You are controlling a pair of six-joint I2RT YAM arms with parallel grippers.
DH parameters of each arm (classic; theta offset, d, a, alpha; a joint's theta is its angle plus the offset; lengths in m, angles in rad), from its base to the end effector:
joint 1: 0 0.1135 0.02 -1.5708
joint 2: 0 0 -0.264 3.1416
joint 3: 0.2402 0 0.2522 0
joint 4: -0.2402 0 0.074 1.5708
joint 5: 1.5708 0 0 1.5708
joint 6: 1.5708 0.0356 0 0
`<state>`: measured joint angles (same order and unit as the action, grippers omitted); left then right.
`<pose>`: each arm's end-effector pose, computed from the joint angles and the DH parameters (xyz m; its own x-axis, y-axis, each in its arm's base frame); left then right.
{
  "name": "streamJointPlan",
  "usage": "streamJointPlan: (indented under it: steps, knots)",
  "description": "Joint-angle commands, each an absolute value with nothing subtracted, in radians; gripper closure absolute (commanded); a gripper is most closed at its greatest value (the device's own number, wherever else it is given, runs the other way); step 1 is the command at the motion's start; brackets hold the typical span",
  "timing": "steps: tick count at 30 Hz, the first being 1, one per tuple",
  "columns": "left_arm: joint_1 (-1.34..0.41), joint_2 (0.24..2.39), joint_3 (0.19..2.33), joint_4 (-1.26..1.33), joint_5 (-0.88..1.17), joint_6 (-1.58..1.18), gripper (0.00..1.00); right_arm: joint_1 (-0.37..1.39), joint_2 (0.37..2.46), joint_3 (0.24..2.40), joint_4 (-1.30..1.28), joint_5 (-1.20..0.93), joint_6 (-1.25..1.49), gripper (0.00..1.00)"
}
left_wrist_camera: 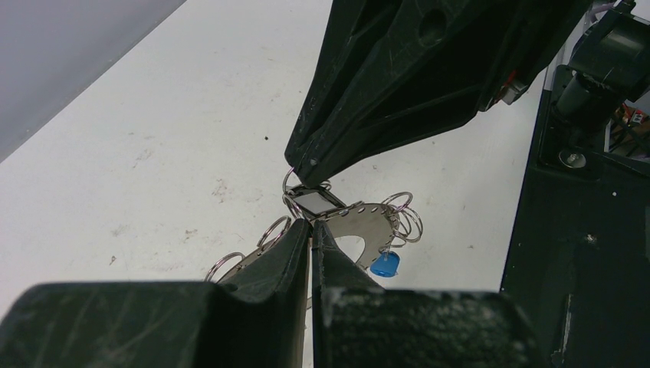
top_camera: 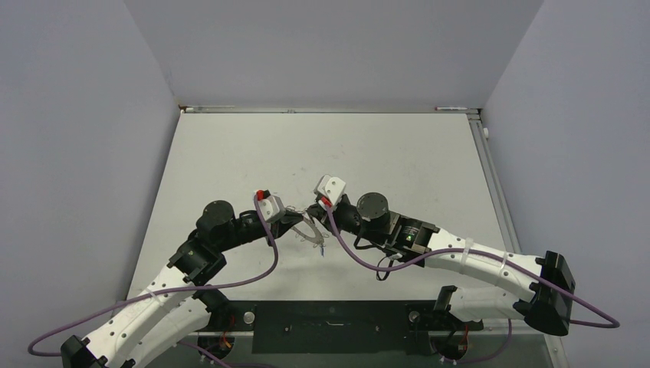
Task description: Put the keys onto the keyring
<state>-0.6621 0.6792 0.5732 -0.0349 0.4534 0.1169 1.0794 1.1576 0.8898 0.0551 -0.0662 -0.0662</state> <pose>0.1241 -0.1165 0.2982 -0.0056 0.1373 -0.9905 0.9015 0.4293 0.0544 0.1268 0.2419 0.3252 -0.0392 -0.2131 -0.9762 -0.9148 0.4006 -0.0507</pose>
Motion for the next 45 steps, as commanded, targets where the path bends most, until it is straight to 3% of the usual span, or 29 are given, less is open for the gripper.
streamJointPlan:
  steps: [1,19,27,35,45]
  knots:
    - [-0.672,0.666,0.625,0.002,0.473,0.127,1.0,1.067,1.156,0.913,0.092,-0.071,-0.057,0.95]
    - [-0.672,0.646,0.623,0.003,0.459,0.137,1.0,1.045,1.171,0.922,0.055,-0.071,-0.02,0.94]
    - [-0.672,0.644,0.621,0.003,0.46,0.138,1.0,1.04,1.154,0.93,0.038,-0.039,-0.017,0.65]
    - [-0.671,0.643,0.621,0.002,0.46,0.14,1.0,1.04,1.06,0.842,0.144,0.039,-0.05,0.55]
    - [-0.671,0.643,0.621,0.003,0.467,0.141,1.0,1.04,0.921,0.714,0.242,-0.189,-0.166,0.53]
